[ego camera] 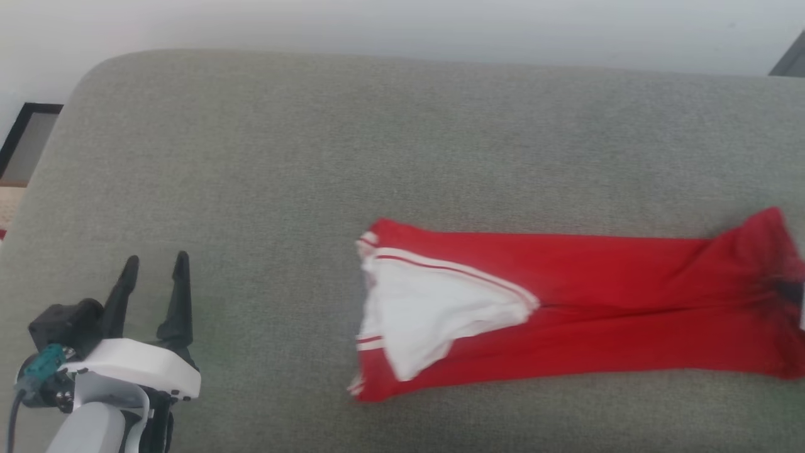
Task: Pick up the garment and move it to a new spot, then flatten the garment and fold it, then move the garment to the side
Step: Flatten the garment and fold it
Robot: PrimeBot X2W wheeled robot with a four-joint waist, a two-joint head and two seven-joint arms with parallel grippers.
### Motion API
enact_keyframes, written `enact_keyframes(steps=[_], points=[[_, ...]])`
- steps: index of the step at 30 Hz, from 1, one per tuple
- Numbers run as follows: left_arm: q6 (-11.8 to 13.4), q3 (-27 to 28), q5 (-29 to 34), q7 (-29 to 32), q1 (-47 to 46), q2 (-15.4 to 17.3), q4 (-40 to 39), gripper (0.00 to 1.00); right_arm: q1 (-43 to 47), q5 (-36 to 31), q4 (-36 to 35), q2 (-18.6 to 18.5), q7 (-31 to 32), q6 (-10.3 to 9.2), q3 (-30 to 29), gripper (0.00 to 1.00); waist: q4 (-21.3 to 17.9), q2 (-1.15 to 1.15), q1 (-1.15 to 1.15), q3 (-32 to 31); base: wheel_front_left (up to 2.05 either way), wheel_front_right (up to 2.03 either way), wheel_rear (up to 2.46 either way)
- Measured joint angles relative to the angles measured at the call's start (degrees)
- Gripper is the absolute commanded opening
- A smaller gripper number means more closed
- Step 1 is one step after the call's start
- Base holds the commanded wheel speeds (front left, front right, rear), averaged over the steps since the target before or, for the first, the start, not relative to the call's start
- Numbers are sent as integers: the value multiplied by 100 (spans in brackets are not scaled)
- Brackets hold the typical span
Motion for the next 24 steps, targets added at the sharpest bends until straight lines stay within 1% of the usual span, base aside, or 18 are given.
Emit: enact_keyframes(steps=[4,6,9,15,20,23,24], points=[[-109,147,172,0,53,-159,68,100,-26,-319,156,-152,-69,0,-192,0,-79,0,0,-6,0,0,0],[-157,210,249,0,59,-209,87,100,-58,-367,159,-115,-87,0,-248,0,-118,0,0,-13,0,0,0],[-214,325,343,0,59,-313,147,100,-88,-191,-108,-7,5,-1,-241,0,-178,0,0,-55,0,0,0],[-281,428,508,0,76,-376,231,100,281,345,-1267,180,269,-5,2,0,-228,0,0,-176,0,0,0],[-311,466,588,0,94,-444,245,100,560,610,-2243,479,455,-5,364,0,-197,0,0,-232,0,0,0],[-361,447,606,0,92,-490,269,100,589,611,-2586,710,476,-5,689,0,-130,0,0,-252,0,0,0],[-361,447,606,0,92,-490,269,100,589,611,-2586,710,476,-5,689,0,-130,0,0,-252,0,0,0]])
